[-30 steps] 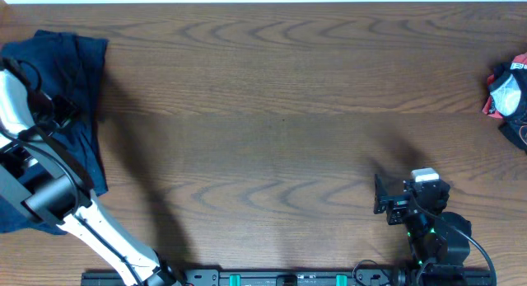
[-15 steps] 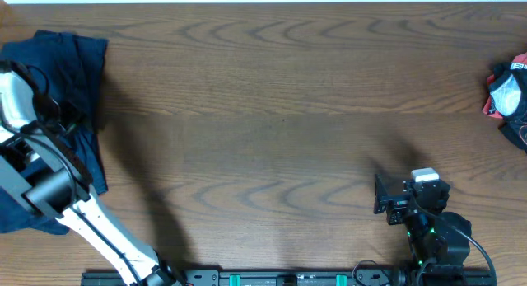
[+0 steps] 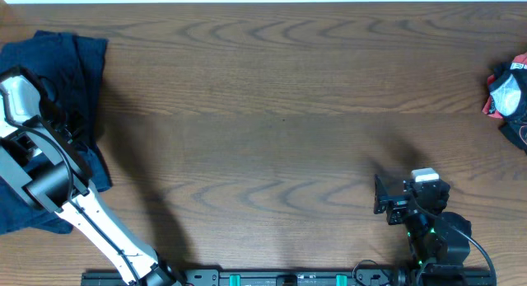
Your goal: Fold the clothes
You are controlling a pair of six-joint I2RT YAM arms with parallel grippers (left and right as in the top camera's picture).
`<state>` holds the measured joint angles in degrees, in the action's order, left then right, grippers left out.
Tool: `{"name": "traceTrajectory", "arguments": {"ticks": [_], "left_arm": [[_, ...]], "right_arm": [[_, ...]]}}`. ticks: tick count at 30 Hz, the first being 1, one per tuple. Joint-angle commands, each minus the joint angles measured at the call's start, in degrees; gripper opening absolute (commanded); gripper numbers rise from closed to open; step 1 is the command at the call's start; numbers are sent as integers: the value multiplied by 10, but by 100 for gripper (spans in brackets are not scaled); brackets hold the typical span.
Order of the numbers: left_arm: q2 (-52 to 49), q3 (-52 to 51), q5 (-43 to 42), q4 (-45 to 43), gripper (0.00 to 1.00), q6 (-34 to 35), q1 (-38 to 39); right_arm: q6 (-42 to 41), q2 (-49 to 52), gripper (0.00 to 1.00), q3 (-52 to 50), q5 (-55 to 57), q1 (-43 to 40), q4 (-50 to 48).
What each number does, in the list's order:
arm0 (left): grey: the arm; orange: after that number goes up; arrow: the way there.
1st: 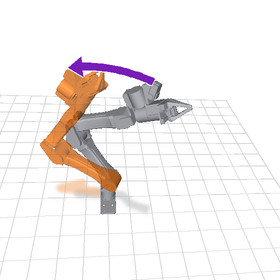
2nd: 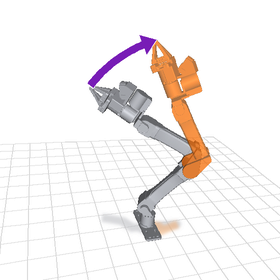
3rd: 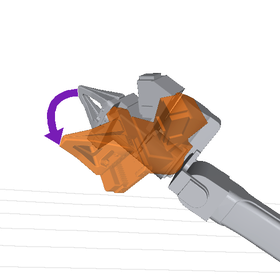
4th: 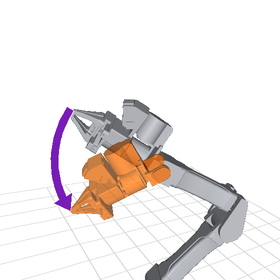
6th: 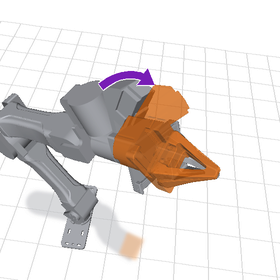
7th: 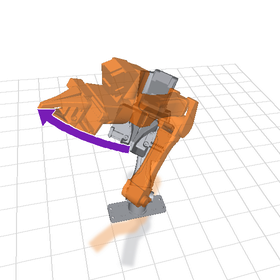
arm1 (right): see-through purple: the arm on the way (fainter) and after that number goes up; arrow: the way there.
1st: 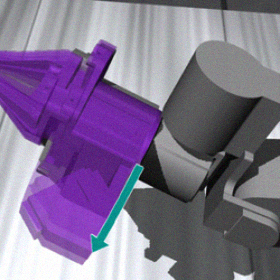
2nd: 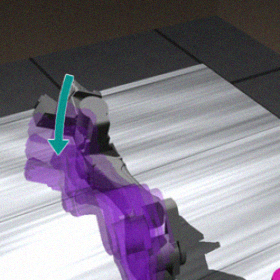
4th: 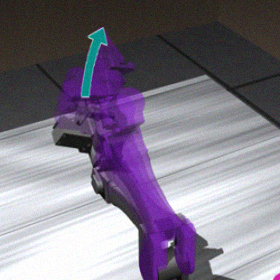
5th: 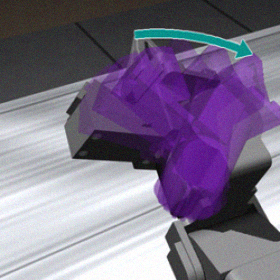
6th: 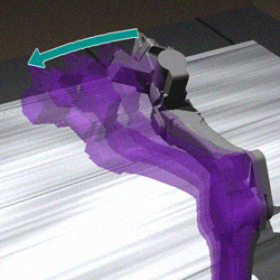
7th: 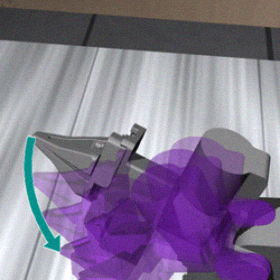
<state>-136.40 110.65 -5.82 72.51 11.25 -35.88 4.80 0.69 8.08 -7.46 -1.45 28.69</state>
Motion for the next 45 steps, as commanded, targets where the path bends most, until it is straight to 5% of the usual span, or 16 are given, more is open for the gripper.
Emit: {"name": "traceTrajectory", "arguments": {"ticks": [1,4,6,17,20,21,22,30,33,35,36,38,45], "left_arm": [[25,7,-9,10,9,16,6],[56,7,-8,10,14,28,12],[87,7,-8,7,6,35,17],[261,7,-3,3,7,54,51],[269,7,-2,6,17,54,51],[269,7,-1,9,17,54,51],[267,7,-1,10,5,54,50],[255,5,12,12,6,54,50],[238,-6,11,12,24,53,51],[223,-17,2,12,28,52,51],[213,-22,-15,12,28,44,51],[192,-34,-38,12,8,38,52],[119,-48,-42,14,6,30,58]], "right_arm": [[-7,-3,99,-2,4,-2,1],[-7,-4,99,-2,4,-2,1],[-7,-3,99,-2,4,-2,1],[-7,-4,99,-2,4,-2,1],[-7,-3,99,-2,4,-2,1],[-7,-4,99,-2,4,-2,1],[-7,-3,99,-2,4,-2,1],[-7,-3,99,-2,4,-2,1],[-7,-3,99,-2,4,-2,1],[-7,-3,99,-2,4,-2,1],[-7,-4,99,-2,4,-2,1],[-7,-3,99,-2,4,-2,1],[-7,-3,99,-2,4,-2,1]]}}
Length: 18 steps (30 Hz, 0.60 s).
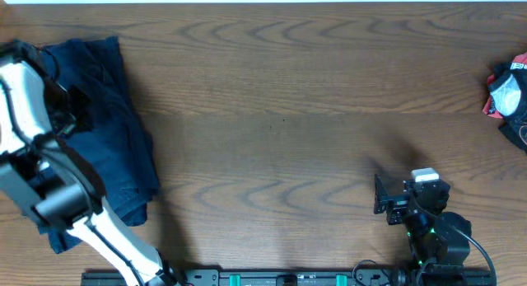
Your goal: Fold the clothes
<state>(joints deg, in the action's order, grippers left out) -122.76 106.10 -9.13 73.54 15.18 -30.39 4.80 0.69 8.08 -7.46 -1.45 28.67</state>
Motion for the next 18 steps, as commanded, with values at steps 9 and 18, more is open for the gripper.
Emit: {"name": "traceTrajectory", "arguments": {"ticks": [9,18], "left_arm": [[-71,-2,0,-4,6,-16,-22],[-106,-3,10,-5,6,-16,-103]], "right_arm": [[-7,-3,99,-2,4,-2,2],[-7,-3,99,-2,4,-2,2]]}}
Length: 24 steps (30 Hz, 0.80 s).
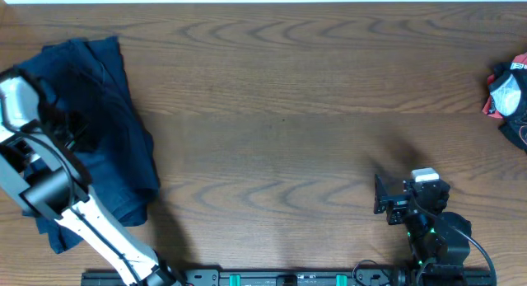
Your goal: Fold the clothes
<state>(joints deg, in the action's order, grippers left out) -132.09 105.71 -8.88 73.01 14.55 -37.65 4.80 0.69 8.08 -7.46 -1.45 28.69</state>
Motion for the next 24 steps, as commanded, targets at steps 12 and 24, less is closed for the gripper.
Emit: {"name": "traceTrajectory", "arguments": {"ticks": [12,24], "left_arm": [[-14,1,44,-14,6,6,-120],[-14,1,44,-34,6,1,-157]], "right_arm": [[-7,-3,99,-2,4,-2,1],[-7,-3,99,-2,4,-2,1]]}}
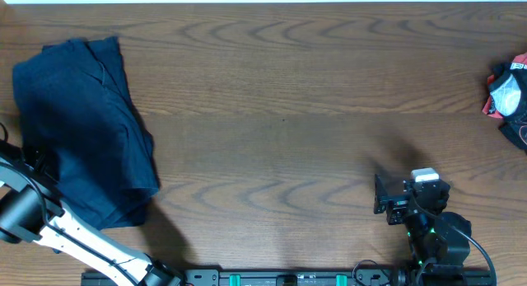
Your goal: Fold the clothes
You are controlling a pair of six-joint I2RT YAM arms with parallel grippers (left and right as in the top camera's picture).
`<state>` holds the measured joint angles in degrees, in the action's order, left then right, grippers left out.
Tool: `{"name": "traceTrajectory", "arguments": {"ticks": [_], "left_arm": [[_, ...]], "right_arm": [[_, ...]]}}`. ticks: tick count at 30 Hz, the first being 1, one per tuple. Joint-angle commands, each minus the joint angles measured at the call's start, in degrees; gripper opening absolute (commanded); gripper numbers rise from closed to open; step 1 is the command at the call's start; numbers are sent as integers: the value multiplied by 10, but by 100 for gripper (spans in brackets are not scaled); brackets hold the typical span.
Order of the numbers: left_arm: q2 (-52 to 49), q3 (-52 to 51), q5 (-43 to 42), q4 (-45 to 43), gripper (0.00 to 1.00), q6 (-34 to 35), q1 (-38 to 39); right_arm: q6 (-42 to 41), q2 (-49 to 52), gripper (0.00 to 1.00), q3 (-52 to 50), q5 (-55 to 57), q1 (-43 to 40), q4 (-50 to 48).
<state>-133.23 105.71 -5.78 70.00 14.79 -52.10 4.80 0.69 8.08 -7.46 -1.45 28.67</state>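
A dark navy garment (pixel 86 129) lies folded in a rough upright rectangle at the table's left end, with creases down its right side. My left arm (pixel 25 212) comes in at the lower left corner. Its gripper (pixel 39 164) is only a dark shape at the garment's left edge, and its jaws cannot be made out. My right gripper (pixel 380 195) rests low at the front right, far from the cloth and holding nothing. From above its fingers do not show clearly.
A crumpled red, white and black garment (pixel 506 92) lies at the right edge, partly cut off by the frame. The brown wooden table (pixel 280 113) spreads between the two garments. A black rail with the arm bases (pixel 288 278) runs along the front edge.
My left arm has drawn back from over the navy garment toward the lower left corner. The whole garment now shows, lying in the same place. The right arm has not moved.
At first the navy garment lay bunched at the far left under my left arm. It then lay further right, spread as a folded rectangle, with the arm still over its left part. Now the arm has left the cloth, which stays flat.
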Motion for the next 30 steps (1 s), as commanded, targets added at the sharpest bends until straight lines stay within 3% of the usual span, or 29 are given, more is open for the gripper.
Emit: {"name": "traceTrajectory", "arguments": {"ticks": [1,6,19,30], "left_arm": [[-3,1,10,-6,6,-1,-15],[-3,2,-53,-18,6,-10,-14],[13,24,-56,2,6,-10,116],[139,47,-52,-13,6,-23,234]], "right_arm": [[-7,-3,99,-2,4,-2,2],[-7,-3,99,-2,4,-2,2],[-7,-3,99,-2,4,-2,2],[-7,-3,99,-2,4,-2,2]]}}
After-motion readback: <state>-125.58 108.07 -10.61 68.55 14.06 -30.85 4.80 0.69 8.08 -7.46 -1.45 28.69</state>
